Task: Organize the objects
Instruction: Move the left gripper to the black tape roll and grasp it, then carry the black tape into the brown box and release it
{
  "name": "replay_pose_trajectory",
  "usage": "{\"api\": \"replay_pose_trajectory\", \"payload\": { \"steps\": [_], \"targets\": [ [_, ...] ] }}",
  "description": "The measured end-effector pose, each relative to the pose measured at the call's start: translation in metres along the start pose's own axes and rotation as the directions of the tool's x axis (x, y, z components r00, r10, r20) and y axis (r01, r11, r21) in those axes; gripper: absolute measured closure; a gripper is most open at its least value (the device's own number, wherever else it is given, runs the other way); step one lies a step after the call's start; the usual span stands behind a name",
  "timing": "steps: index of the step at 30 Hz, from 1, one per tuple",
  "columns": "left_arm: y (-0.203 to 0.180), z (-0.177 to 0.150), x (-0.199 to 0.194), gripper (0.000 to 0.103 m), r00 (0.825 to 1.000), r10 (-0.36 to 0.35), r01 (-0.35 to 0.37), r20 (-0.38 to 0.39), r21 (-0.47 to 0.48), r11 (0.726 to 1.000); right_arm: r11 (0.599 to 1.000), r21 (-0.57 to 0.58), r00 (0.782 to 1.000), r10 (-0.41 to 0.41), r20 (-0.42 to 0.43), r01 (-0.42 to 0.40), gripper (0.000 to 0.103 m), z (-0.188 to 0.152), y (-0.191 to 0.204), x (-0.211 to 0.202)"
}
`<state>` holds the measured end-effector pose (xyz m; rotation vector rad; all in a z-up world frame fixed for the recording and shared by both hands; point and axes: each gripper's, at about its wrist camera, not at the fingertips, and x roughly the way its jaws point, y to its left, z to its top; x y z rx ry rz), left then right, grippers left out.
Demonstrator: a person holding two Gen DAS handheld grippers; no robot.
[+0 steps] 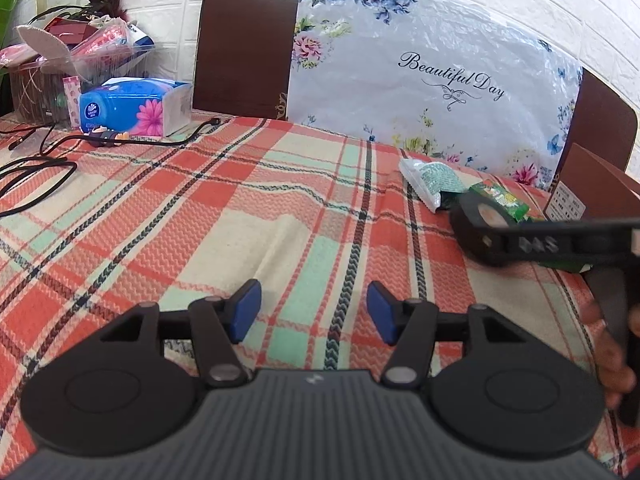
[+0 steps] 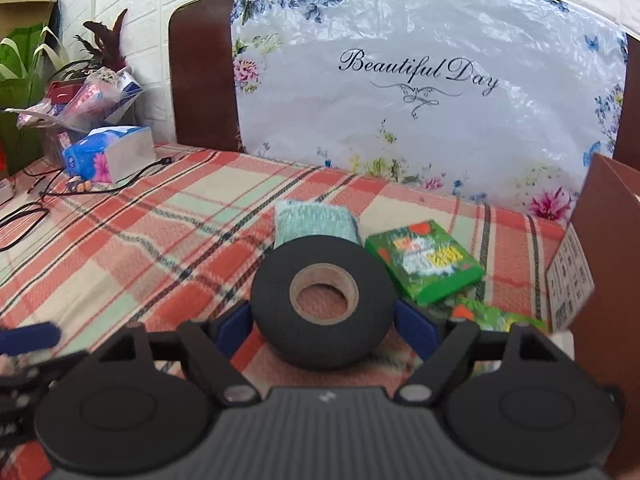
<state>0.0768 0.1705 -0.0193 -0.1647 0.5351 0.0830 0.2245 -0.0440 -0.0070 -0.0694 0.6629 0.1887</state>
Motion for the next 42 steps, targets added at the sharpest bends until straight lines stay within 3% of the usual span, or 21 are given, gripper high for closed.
{"api": "replay_pose_trajectory", "payload": {
  "steps": [6,10,11,12,14,15,17,19,22,25,27,29,30,31,32,35,38,42],
  "targets": [
    [-0.004,0.000,0.002,0.041,1.000,0.010,-0.010,-0.011,0.033,0.999,0.998,-0.068,0.999,0.014,-0.049,-0.018,0.024,-0.062,-0.020,-0.082],
    [-0.036,-0.002,0.001,0.039,0.996,0.082,-0.073,-0.047,0.184,0.980,0.991,-0.078,0.993,-0.109,-0.038,0.106,0.023,-0.122,-0.059,-0.160],
    [-0.050,-0.002,-0.002,0.040,0.996,0.052,-0.037,-0.070,0.202,0.979,0.986,-0.062,0.987,-0.157,-0.036,0.154,0.023,-0.134,-0.069,-0.176],
    [-0.065,-0.002,-0.007,0.040,0.992,-0.027,0.050,-0.120,0.194,0.980,0.980,-0.037,0.980,-0.196,-0.035,0.194,0.023,-0.146,-0.081,-0.192],
    [-0.109,-0.003,-0.019,0.040,0.958,-0.188,0.229,-0.217,0.186,0.955,0.972,0.027,0.971,-0.233,-0.043,0.235,0.016,-0.162,-0.101,-0.215],
    [-0.135,-0.004,-0.028,0.040,0.931,-0.263,0.314,-0.252,0.189,0.931,0.969,0.057,0.970,-0.239,-0.041,0.241,0.016,-0.168,-0.109,-0.225],
    [-0.183,-0.007,-0.046,0.040,0.857,-0.392,0.467,-0.335,0.181,0.865,0.964,0.095,0.969,-0.246,-0.026,0.247,0.017,-0.177,-0.117,-0.240],
    [-0.223,-0.013,-0.059,0.040,0.795,-0.446,0.555,-0.411,0.196,0.808,0.961,0.106,0.966,-0.257,-0.012,0.256,0.018,-0.183,-0.121,-0.248],
    [-0.261,-0.021,-0.065,0.040,0.757,-0.438,0.594,-0.485,0.230,0.771,0.966,0.111,0.971,-0.238,0.015,0.235,0.018,-0.183,-0.127,-0.255],
    [-0.279,-0.027,-0.058,0.041,0.761,-0.384,0.572,-0.522,0.262,0.777,0.977,0.098,0.981,-0.193,0.033,0.189,0.018,-0.178,-0.130,-0.255],
    [-0.284,-0.036,-0.052,0.045,0.744,-0.363,0.571,-0.561,0.252,0.781,0.983,0.087,0.986,-0.166,0.018,0.164,0.018,-0.174,-0.132,-0.248],
    [-0.283,-0.044,-0.048,0.052,0.759,-0.348,0.550,-0.550,0.254,0.796,0.988,0.089,0.992,-0.128,0.002,0.127,0.019,-0.172,-0.132,-0.240],
    [-0.283,-0.047,-0.050,0.054,0.769,-0.349,0.545,-0.536,0.262,0.797,0.990,0.093,0.994,-0.109,-0.010,0.110,0.020,-0.171,-0.132,-0.235],
    [-0.282,-0.048,-0.051,0.065,0.770,-0.358,0.549,-0.529,0.262,0.794,0.991,0.097,0.995,-0.090,-0.037,0.094,0.025,-0.171,-0.131,-0.228],
    [-0.283,-0.047,-0.050,0.068,0.763,-0.371,0.558,-0.530,0.249,0.792,0.992,0.097,0.996,-0.077,-0.046,0.081,0.026,-0.171,-0.131,-0.224],
    [-0.284,-0.038,-0.051,0.069,0.757,-0.372,0.551,-0.538,0.219,0.806,0.992,0.095,0.997,-0.076,-0.019,0.078,0.027,-0.171,-0.129,-0.228],
    [-0.300,-0.010,-0.067,0.069,0.777,-0.411,0.568,-0.477,0.250,0.784,0.989,0.121,0.994,-0.096,0.057,0.088,0.027,-0.165,-0.136,-0.243],
    [-0.331,0.039,-0.082,0.066,0.807,-0.475,0.579,-0.351,0.310,0.754,0.981,0.078,0.958,-0.192,0.213,0.179,0.027,-0.129,-0.151,-0.267]
  ]
}}
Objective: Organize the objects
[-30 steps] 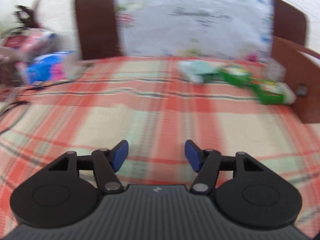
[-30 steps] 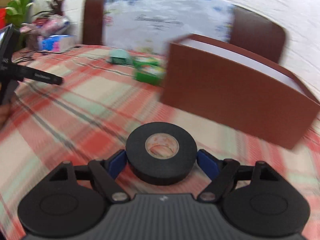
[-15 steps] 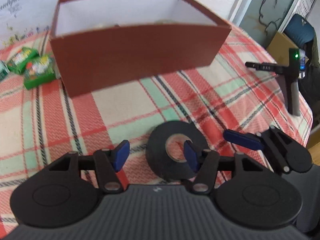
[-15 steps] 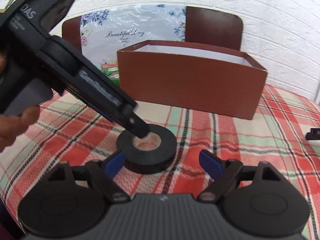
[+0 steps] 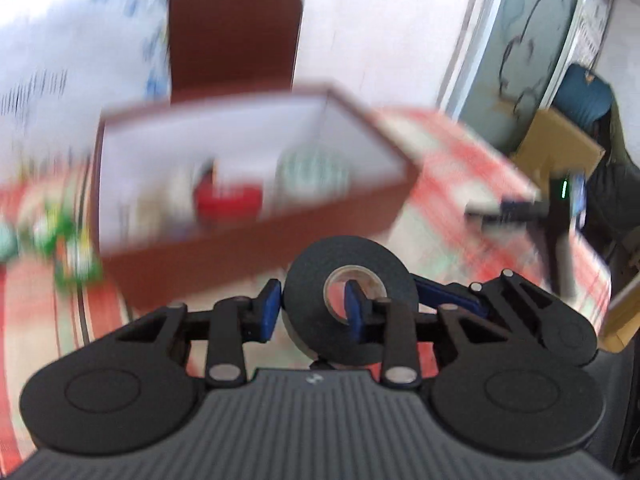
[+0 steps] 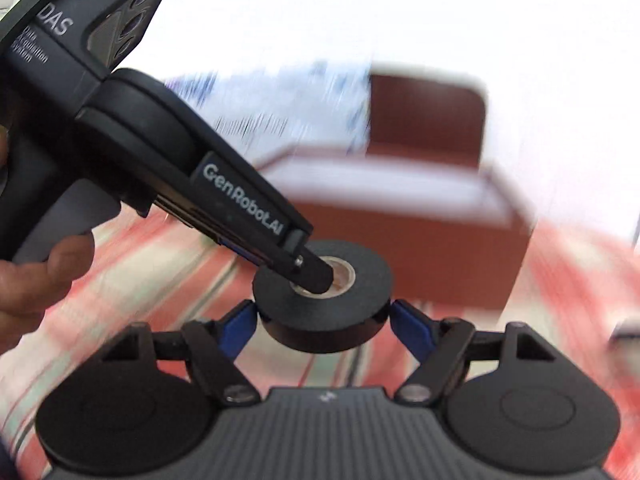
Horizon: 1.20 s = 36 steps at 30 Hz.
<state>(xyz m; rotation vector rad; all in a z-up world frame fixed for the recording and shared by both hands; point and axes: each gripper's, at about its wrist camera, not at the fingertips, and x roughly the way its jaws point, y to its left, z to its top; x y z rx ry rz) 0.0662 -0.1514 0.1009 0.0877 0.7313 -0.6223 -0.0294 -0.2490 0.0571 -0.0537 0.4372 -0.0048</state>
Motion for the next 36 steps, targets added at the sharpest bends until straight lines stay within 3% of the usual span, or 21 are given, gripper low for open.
{"api": "replay_pose_trajectory", "payload": {
  "steps": [5,12,15,18,22,28,32,36],
  "targets": [
    [0.000,0.065,0.036,0.066,0.998,0.012,-0.012,0.054,0.004,1.000,0.996,-0.035,0.994,-0.077,0.078,0.079,0.027,0.049,-0.038,0.030],
    [0.027,0.098,0.093,0.066,0.996,0.089,-0.088,0.018,-0.066,0.994,0.997,0.007,0.997,-0.077,-0.014,0.077,0.026,0.080,-0.083,0.114],
    [0.041,0.099,0.104,0.063,0.992,0.123,-0.124,-0.014,-0.113,0.986,0.998,0.005,0.995,-0.067,-0.068,0.067,0.021,0.080,-0.087,0.141],
    [0.050,0.090,0.088,0.063,0.995,0.094,-0.092,0.014,-0.137,0.986,0.995,0.061,0.996,-0.078,-0.043,0.080,0.024,0.077,-0.089,0.128],
    [0.052,0.068,0.052,0.059,0.995,0.078,-0.067,0.069,-0.142,0.988,0.986,0.137,0.993,-0.106,0.050,0.098,0.024,0.069,-0.084,0.079],
    [0.038,0.024,-0.006,0.056,0.987,0.089,-0.077,0.133,-0.091,0.993,0.962,0.260,0.985,-0.113,0.128,0.077,0.023,0.043,-0.065,0.011],
    [0.039,-0.016,-0.030,0.051,0.985,0.113,-0.106,0.128,-0.063,0.992,0.949,0.313,0.999,-0.041,0.032,0.029,0.024,0.024,-0.043,0.007],
    [0.072,-0.061,-0.030,0.051,0.983,0.181,-0.178,0.028,-0.101,0.979,0.946,0.322,0.993,0.061,-0.102,-0.025,0.034,0.000,-0.022,0.037]
  ]
}}
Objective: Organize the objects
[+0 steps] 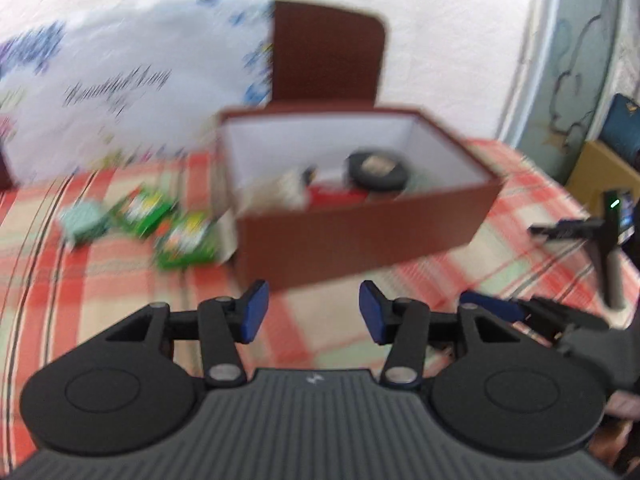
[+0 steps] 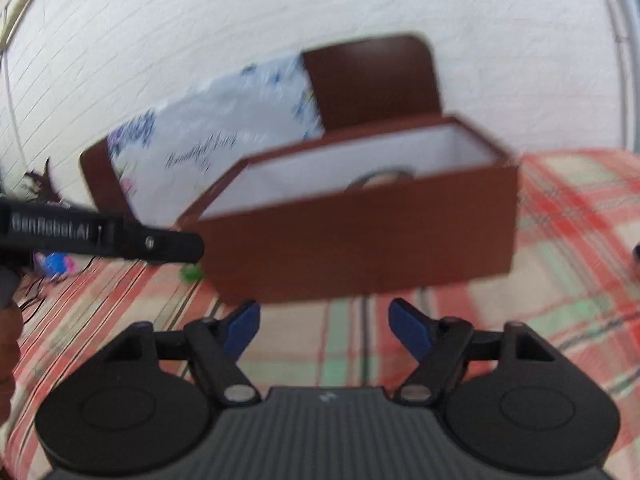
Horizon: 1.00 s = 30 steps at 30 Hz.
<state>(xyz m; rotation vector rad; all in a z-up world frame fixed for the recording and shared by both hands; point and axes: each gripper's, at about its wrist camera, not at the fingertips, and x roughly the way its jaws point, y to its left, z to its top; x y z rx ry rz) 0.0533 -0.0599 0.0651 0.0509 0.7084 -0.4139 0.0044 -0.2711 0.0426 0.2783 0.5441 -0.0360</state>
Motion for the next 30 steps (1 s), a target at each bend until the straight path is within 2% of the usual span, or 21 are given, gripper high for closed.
{"api": "replay_pose_trajectory", "payload": {
  "steps": [2,3,7,9,11,13,15,16,17,18,20,23,26,28,30],
  "targets": [
    [0.027,-0.020,0.007,0.051,0.996,0.061,-0.064,-0.057,-0.039,0.997,0.999,-0.018,0.998,0.034,-0.061,-0.035,0.046,-0.011,0.014,0.013],
    [0.042,-0.029,0.009,0.051,0.992,0.098,-0.102,-0.078,-0.056,0.993,0.998,-0.036,0.995,0.047,-0.092,-0.050,0.048,-0.018,0.024,0.017],
    [0.100,-0.056,0.010,0.051,0.968,0.222,-0.236,-0.117,-0.128,0.963,0.983,-0.145,0.987,0.095,-0.132,-0.114,0.049,-0.029,0.068,0.032],
    [0.128,-0.063,0.006,0.051,0.956,0.280,-0.292,-0.090,-0.162,0.943,0.969,-0.208,0.985,0.108,-0.135,-0.135,0.049,-0.026,0.092,0.036],
    [0.158,-0.069,0.003,0.048,0.928,0.365,-0.373,-0.075,-0.199,0.906,0.950,-0.271,0.984,0.121,-0.133,-0.154,0.049,-0.019,0.116,0.047],
    [0.187,-0.074,-0.001,0.048,0.909,0.415,-0.413,-0.046,-0.252,0.875,0.931,-0.324,0.983,0.132,-0.126,-0.167,0.049,-0.011,0.143,0.061],
    [0.207,-0.084,-0.007,0.047,0.873,0.488,-0.474,-0.013,-0.262,0.841,0.913,-0.372,0.984,0.139,-0.108,-0.170,0.049,-0.001,0.169,0.077],
    [0.213,-0.089,-0.009,0.047,0.863,0.505,-0.483,0.021,-0.258,0.837,0.902,-0.393,0.984,0.151,-0.099,-0.178,0.048,0.005,0.182,0.088],
    [0.219,-0.094,-0.012,0.044,0.864,0.501,-0.469,0.049,-0.281,0.837,0.893,-0.408,0.982,0.163,-0.094,-0.187,0.045,0.009,0.192,0.098],
    [0.225,-0.097,-0.016,0.042,0.877,0.474,-0.429,0.073,-0.323,0.844,0.883,-0.427,0.980,0.174,-0.093,-0.197,0.043,0.013,0.204,0.110],
    [0.229,-0.099,-0.019,0.038,0.888,0.449,-0.389,0.101,-0.354,0.851,0.864,-0.461,0.979,0.183,-0.088,-0.203,0.039,0.020,0.222,0.138],
    [0.229,-0.098,-0.018,0.034,0.895,0.429,-0.363,0.120,-0.361,0.859,0.888,-0.409,0.977,0.186,-0.101,-0.211,0.029,0.033,0.235,0.184],
    [0.234,-0.099,-0.021,0.033,0.903,0.406,-0.325,0.139,-0.395,0.859,0.907,-0.372,0.979,0.167,-0.114,-0.198,0.029,0.042,0.245,0.228],
    [0.235,-0.103,-0.023,0.033,0.906,0.395,-0.307,0.148,-0.413,0.857,0.897,-0.402,0.982,0.148,-0.114,-0.182,0.029,0.043,0.252,0.251],
    [0.236,-0.105,-0.023,0.033,0.908,0.391,-0.299,0.153,-0.419,0.858,0.890,-0.417,0.979,0.133,-0.152,-0.185,0.031,0.042,0.258,0.275]
  ]
}}
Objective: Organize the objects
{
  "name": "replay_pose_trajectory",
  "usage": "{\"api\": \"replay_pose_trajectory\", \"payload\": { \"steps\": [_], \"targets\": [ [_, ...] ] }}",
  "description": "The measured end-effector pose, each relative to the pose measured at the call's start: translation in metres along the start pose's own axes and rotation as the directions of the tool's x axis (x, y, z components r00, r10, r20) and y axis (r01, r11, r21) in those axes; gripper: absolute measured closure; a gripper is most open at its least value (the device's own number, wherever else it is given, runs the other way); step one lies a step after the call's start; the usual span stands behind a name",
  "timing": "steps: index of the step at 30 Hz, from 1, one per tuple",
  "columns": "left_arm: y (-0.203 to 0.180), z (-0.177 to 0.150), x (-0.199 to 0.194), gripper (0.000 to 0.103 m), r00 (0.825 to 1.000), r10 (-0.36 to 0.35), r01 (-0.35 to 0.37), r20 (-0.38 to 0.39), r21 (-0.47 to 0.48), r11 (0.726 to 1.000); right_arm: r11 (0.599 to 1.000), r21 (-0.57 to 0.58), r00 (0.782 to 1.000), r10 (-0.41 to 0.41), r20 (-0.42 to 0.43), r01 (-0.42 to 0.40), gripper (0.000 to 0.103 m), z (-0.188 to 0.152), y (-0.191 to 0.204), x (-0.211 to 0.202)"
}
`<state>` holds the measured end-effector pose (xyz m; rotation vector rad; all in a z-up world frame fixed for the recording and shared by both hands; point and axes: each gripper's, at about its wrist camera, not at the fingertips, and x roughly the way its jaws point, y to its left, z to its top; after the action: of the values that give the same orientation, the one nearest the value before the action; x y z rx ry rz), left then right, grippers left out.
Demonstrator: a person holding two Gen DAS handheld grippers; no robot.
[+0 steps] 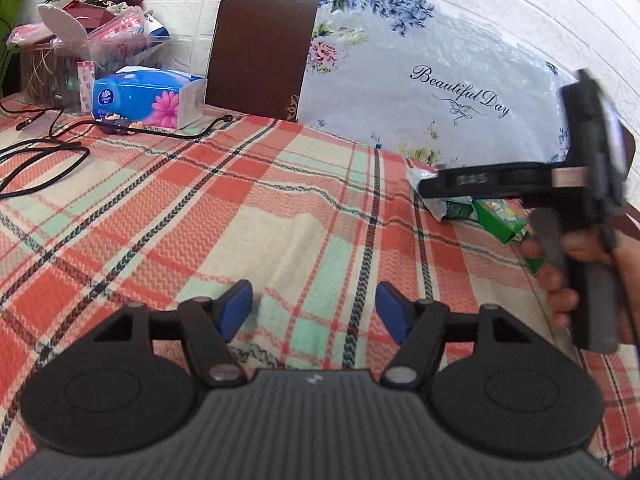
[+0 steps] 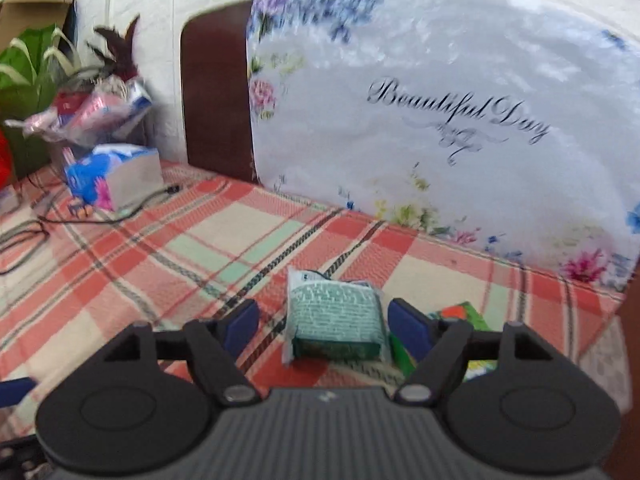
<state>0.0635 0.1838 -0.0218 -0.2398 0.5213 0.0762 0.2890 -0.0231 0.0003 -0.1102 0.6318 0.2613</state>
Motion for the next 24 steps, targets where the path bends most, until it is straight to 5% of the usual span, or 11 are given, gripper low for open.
{"api": "replay_pose_trajectory", "payload": {
  "steps": [2,5,12,15,16,17,19,21,24],
  "targets": [
    [0.001,0.000,0.000,0.033,1.000,-0.004,0.004,0.002,-0.007,1.000,1.000,-0.015,0.999,0.000,-0.035,0.000,0.050,0.000,0.001,0.017],
    [0.003,0.002,0.002,0.033,1.000,-0.012,0.012,0.002,-0.021,1.000,0.999,-0.024,0.999,-0.023,-0.039,0.022,0.058,-0.004,0.003,0.015],
    [0.001,0.002,0.002,0.032,1.000,-0.007,0.007,-0.005,-0.002,1.000,0.992,-0.126,0.998,0.022,-0.060,-0.029,0.059,-0.065,0.012,-0.079],
    [-0.005,0.002,0.003,0.029,1.000,0.009,-0.008,-0.016,0.034,0.999,0.979,-0.198,0.998,-0.053,-0.035,0.045,0.058,-0.108,0.001,-0.141],
    [-0.007,0.002,0.003,0.027,1.000,0.014,-0.013,-0.022,0.050,0.999,0.969,-0.224,0.994,-0.110,-0.020,0.103,0.051,-0.121,-0.007,-0.160],
    [-0.010,0.002,0.004,0.024,0.999,0.020,-0.018,-0.029,0.066,0.998,0.957,-0.244,0.986,-0.167,-0.007,0.160,0.029,-0.134,-0.014,-0.178],
    [-0.017,0.003,0.005,0.021,0.998,0.039,-0.033,-0.051,0.106,0.994,0.954,-0.210,0.975,-0.222,-0.020,0.213,0.007,-0.156,-0.032,-0.210],
    [-0.031,0.004,0.003,0.022,0.994,0.069,-0.057,-0.084,0.145,0.988,0.978,-0.133,0.985,-0.168,-0.047,0.161,0.007,-0.176,-0.048,-0.241],
    [-0.055,0.006,-0.016,0.022,0.989,-0.047,0.055,-0.139,0.049,0.997,0.985,-0.050,0.985,-0.166,-0.036,0.164,0.007,-0.198,-0.063,-0.273]
  ]
}}
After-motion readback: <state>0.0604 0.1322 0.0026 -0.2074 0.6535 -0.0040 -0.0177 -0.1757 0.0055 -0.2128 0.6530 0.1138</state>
